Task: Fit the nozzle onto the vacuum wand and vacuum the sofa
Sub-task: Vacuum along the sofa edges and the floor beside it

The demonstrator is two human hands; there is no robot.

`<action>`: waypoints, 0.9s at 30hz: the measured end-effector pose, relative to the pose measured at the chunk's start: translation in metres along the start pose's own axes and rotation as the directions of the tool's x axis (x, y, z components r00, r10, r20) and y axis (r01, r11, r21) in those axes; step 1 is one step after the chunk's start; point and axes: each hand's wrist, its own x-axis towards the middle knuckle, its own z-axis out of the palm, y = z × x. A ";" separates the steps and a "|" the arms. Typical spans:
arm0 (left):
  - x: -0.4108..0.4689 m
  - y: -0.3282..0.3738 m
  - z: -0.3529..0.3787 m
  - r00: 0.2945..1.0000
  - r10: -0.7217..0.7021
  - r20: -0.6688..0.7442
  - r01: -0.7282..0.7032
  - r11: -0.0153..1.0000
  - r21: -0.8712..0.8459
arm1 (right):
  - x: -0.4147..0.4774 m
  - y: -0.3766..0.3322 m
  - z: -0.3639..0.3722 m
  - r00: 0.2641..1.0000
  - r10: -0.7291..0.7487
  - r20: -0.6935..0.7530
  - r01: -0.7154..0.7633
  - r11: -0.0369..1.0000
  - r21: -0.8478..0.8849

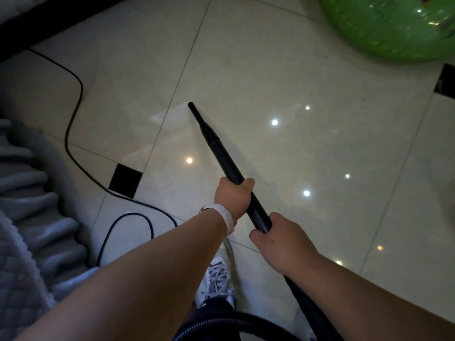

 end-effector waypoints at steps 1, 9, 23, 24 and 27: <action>-0.002 0.001 -0.003 1.000 0.001 -0.006 -0.001 1.000 -0.014 | -0.002 -0.002 -0.001 1.000 -0.007 0.001 0.007 1.000 -0.009; -0.032 0.003 -0.047 0.994 -0.027 -0.102 0.008 0.982 -0.186 | -0.030 -0.034 0.002 0.995 -0.081 0.061 0.086 0.993 -0.086; -0.099 0.009 -0.131 0.965 -0.163 -0.204 0.035 0.855 -0.517 | -0.094 -0.116 0.002 0.968 -0.186 0.167 0.238 0.888 -0.393; -0.100 0.008 -0.136 0.963 -0.182 -0.197 0.051 0.845 -0.532 | -0.095 -0.123 0.004 0.969 -0.177 0.173 0.235 0.878 -0.417; -0.099 0.001 -0.150 0.957 -0.230 -0.177 0.093 0.820 -0.565 | -0.099 -0.139 0.013 0.971 -0.137 0.197 0.214 0.866 -0.451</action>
